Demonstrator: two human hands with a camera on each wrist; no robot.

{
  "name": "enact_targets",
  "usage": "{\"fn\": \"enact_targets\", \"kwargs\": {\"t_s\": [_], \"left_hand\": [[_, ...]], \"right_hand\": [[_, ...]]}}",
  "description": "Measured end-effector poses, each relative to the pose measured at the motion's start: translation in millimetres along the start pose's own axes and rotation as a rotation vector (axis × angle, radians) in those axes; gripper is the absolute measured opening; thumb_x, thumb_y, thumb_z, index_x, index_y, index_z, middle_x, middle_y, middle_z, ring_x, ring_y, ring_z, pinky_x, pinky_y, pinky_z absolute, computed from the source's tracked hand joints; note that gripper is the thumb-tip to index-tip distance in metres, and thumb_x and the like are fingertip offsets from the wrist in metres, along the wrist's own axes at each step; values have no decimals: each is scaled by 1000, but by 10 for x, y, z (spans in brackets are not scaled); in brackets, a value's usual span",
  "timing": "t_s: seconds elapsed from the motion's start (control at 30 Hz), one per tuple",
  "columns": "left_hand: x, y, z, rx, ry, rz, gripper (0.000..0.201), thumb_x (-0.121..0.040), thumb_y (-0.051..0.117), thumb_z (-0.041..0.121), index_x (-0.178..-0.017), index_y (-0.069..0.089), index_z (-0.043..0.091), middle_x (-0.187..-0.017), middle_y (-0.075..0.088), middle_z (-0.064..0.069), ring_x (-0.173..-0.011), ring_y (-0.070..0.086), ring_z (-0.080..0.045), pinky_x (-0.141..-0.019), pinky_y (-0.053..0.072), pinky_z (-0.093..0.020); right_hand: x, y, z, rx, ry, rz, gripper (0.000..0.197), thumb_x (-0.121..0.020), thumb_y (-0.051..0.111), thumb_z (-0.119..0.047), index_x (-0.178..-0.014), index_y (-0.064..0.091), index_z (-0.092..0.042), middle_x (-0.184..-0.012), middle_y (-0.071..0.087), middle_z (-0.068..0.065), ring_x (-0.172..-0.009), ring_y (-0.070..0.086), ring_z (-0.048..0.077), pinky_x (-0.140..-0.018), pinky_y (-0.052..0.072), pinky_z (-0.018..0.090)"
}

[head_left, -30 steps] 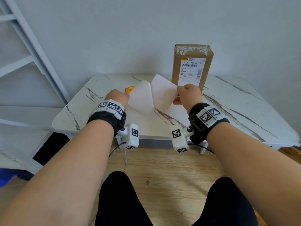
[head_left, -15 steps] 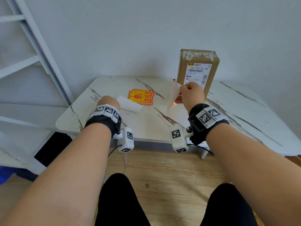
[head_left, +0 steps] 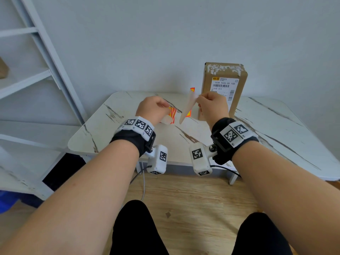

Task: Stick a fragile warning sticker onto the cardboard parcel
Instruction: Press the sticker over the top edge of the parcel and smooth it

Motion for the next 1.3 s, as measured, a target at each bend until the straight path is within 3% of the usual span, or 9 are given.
{"fn": "enact_targets", "kwargs": {"t_s": [0.1,0.23,0.4,0.6,0.7,0.77,0.97,1.13,1.3], "left_hand": [[75,240,210,-55,88,-90,23,-70,77,30,-91,74,22,-83,62,7,-80,61,-16,-66,46,-21],[144,354,376,-185,199,-61,41,-60,81,46,-91,68,22,-92,62,4,-86,57,-16,-75,48,-31],[197,371,386,-169,217,-33,24,-70,78,40,-84,69,23,-88,57,5,-86,56,-16,-76,47,-30],[230,299,388,-55,123,-66,23,-87,64,27,-103,77,15,-92,74,-2,-89,67,-20,-79,49,-27],[194,202,377,74,44,-35,24,-86,64,24,-104,77,14,-99,76,-8,-92,69,-22,-90,53,-30],[167,105,398,172,-2,-2,28,-87,65,22,-109,75,9,-99,73,-8,-93,65,-19,-84,47,-24],[142,-68,584,312,-24,-13,32,-91,62,22,-116,69,3,-103,64,-5,-94,56,-16,-82,37,-22],[111,-7,782,382,-32,-44,39,-91,62,25,-124,65,5,-124,66,-10,-113,61,-24,-100,45,-31],[-24,116,916,421,-37,-60,35,-90,63,27,-119,68,8,-97,64,-5,-87,58,-19,-87,49,-31]], "right_hand": [[6,-69,-19,-10,1,12,27,-82,56,-12,-59,54,-26,-57,49,-7,-58,45,13,-61,38,29],[15,-150,-11,-10,4,7,29,-81,59,-13,-55,53,-24,-52,45,-7,-53,42,11,-55,34,26],[28,-224,-12,-31,6,0,30,-79,63,-13,-51,54,-22,-51,45,-5,-54,44,14,-56,37,26],[72,-223,-62,-27,-35,-26,27,-82,66,-28,-56,60,-23,-75,72,12,-77,72,30,-72,60,42],[115,-237,-153,-66,-106,-74,29,-86,68,-30,-62,60,-16,-63,63,0,-60,61,11,-55,49,17],[130,-309,-203,-78,-147,-63,27,-85,70,-29,-68,62,-11,-58,54,-2,-54,48,8,-49,41,12],[40,-643,-218,-41,-173,121,17,-83,69,-27,-88,66,-12,-76,60,-2,-64,52,9,-61,42,23],[-46,-677,-226,-97,-113,119,28,-84,64,-44,-87,58,-16,-83,62,-2,-74,58,15,-73,52,33],[-127,-713,-270,-196,-83,134,44,-85,56,-55,-89,62,-12,-84,66,3,-74,59,16,-80,53,41]]}}
Point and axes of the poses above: each hand's wrist, its own x-axis away from the middle knuckle, its own y-axis out of the palm, z = x × y, the point moved 9 cm from there along -x, towards the middle knuckle
